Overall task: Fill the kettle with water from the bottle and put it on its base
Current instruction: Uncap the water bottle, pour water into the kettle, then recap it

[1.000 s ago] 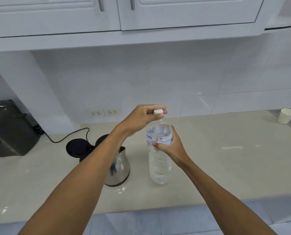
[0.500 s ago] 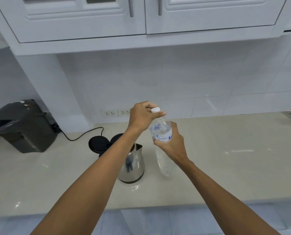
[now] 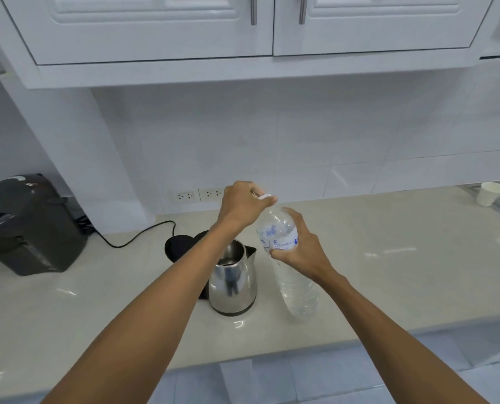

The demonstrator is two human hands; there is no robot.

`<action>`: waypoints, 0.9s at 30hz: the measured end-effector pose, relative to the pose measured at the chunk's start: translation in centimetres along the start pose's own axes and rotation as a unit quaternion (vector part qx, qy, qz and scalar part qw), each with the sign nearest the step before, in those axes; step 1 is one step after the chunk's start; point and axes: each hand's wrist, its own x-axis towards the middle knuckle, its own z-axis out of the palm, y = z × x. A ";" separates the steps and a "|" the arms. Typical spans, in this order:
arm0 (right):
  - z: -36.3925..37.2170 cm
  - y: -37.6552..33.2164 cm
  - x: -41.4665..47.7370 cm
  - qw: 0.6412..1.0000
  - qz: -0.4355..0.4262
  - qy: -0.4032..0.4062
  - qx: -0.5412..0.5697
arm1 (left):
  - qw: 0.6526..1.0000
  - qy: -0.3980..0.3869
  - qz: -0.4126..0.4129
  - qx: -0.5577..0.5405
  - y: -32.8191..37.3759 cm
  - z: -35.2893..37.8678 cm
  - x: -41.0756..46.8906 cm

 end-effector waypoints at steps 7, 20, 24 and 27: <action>1.0 -0.1 0.2 0.993 -0.024 -0.016 -0.117 | 0.980 -0.012 -0.049 0.192 -0.3 -0.5 0.6; 0.6 0.8 1.7 0.939 0.028 -0.223 -0.259 | 0.960 -0.003 -0.092 0.265 -5.0 -4.0 0.7; 0.7 0.4 2.7 0.911 0.039 -0.264 -0.316 | 0.958 0.007 -0.073 0.278 -6.3 -4.1 0.2; 0.8 -0.2 3.5 0.896 0.040 -0.275 -0.346 | 0.965 0.014 -0.066 0.253 -7.5 -4.3 -0.2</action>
